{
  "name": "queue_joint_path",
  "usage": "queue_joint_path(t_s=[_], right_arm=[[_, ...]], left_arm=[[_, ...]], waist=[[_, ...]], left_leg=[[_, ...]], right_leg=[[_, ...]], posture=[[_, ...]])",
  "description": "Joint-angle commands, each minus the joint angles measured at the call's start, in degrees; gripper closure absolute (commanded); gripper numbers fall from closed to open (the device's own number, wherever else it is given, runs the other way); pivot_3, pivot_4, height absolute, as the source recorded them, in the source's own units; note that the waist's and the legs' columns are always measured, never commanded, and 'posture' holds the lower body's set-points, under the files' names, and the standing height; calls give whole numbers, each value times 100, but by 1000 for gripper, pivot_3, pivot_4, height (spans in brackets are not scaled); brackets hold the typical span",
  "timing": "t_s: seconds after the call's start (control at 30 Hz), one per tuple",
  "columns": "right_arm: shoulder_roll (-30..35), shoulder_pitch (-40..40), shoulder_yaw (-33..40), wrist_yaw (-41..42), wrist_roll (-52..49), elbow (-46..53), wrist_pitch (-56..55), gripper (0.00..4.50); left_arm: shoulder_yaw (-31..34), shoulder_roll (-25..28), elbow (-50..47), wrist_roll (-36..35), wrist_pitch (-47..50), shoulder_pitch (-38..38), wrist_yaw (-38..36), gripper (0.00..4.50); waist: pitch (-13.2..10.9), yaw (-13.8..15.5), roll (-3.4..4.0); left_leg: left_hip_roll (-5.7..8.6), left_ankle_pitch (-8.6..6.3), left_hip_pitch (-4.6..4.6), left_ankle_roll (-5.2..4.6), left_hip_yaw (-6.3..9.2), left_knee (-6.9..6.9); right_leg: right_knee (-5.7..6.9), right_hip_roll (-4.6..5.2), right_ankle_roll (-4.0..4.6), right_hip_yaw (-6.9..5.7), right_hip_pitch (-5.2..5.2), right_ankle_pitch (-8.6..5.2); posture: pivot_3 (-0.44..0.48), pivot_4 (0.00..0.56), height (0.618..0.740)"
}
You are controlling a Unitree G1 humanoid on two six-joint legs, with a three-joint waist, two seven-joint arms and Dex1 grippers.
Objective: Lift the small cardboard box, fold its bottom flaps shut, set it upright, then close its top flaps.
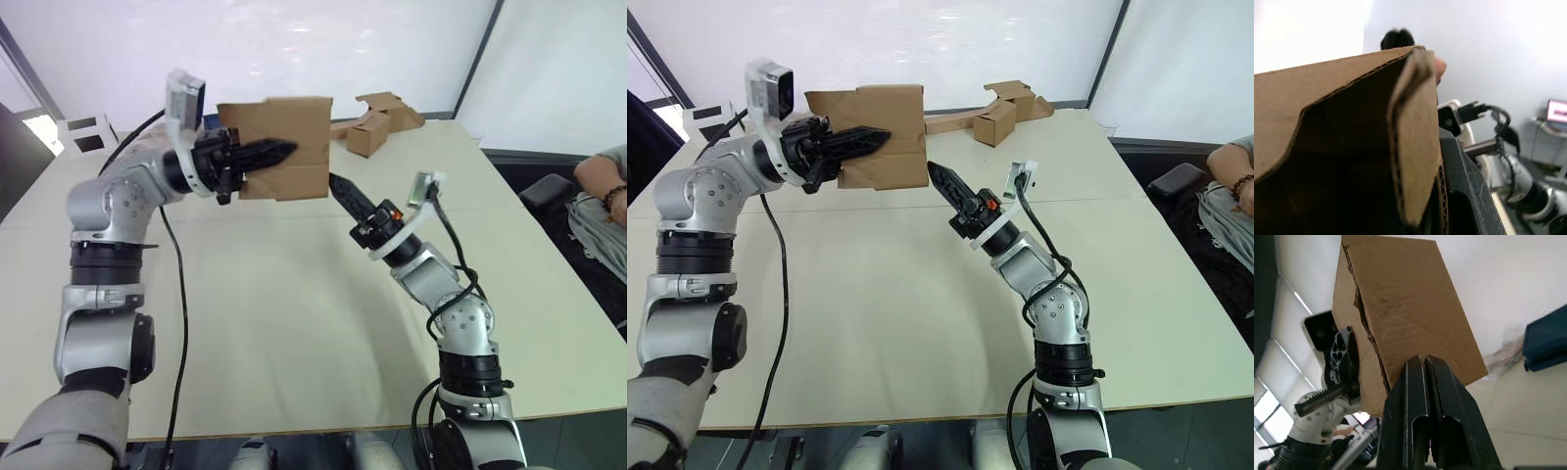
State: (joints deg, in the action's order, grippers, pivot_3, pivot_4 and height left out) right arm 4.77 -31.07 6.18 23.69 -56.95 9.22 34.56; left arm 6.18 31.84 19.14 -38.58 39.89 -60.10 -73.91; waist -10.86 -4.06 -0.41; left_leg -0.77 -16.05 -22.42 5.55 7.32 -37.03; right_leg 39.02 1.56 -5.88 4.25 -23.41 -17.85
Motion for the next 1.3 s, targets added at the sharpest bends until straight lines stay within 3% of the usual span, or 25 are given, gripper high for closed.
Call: queue_joint_path(t_s=[0.03,0.23,0.3,0.4,0.57,0.83,0.97,1.07,1.23,1.3], right_arm=[[71,-13,-252,172,199,371,-5,4422],[825,575,145,233,220,839,201,4422],[1556,943,85,611,621,1017,239,4422],[2602,1427,-204,1104,1448,1188,59,4422],[3484,1704,-703,1254,2341,1864,11,4422],[3230,1941,-1191,749,2998,2332,101,4422],[3209,1855,-1316,692,3192,2437,206,4422],[3220,1947,-1314,668,3308,2477,206,4500],[3239,2191,-1277,765,3419,2432,145,4500],[3223,2152,-1272,849,3447,2302,84,4500]], left_arm=[[-74,-13,78,94,-88,-67,-99,4500],[-762,253,-7,956,-556,-66,-195,4500],[-1263,574,-63,1476,-881,-76,-535,4500],[-2170,888,380,2251,-1228,-614,-1363,4500],[-3218,786,936,3190,-1909,-1504,-1808,4500],[-4545,307,1193,4136,-1974,-1753,-1859,4500],[-4915,23,1354,4198,-1964,-1625,-1859,4500],[-4921,-26,1464,4146,-2028,-1673,-1859,3837],[-5088,201,1218,3299,-1773,-2024,-1859,1972],[-4815,170,1276,2815,-1364,-2259,-1859,1972]], waist=[[0,0,0],[0,19,0],[0,11,0],[-2,15,-2],[-3,25,-4],[-5,17,-7],[-8,27,-11],[-8,19,-12],[-9,21,-14],[-11,23,-16]], left_leg=[[0,0,0,0,0,0],[3,-1,-3,-1,0,-1],[3,-2,-2,-4,0,-1],[3,-4,-2,-8,-1,2],[5,-8,-2,-14,-1,-3],[4,-19,-2,-34,-2,-6],[5,-19,-5,-34,-2,-8],[5,-19,-4,-34,-1,-8],[4,-20,-4,-36,-1,-7],[4,-20,-5,-36,-1,-9]], right_leg=[[0,0,0,0,0,0],[-4,3,0,0,2,0],[-4,3,0,0,2,0],[-7,-2,-1,0,2,-1],[-7,-5,-1,0,4,-2],[-17,-4,-4,5,9,-3],[-17,-2,-4,5,9,-4],[-17,-2,-4,4,9,-3],[-17,-3,-4,4,9,-4],[-16,-2,-4,5,9,-3]], posture=[[0,150,740],[0,150,740],[0,150,740],[0,150,740],[0,150,740],[0,150,740],[0,150,740],[0,150,740],[0,150,740],[0,150,740]])
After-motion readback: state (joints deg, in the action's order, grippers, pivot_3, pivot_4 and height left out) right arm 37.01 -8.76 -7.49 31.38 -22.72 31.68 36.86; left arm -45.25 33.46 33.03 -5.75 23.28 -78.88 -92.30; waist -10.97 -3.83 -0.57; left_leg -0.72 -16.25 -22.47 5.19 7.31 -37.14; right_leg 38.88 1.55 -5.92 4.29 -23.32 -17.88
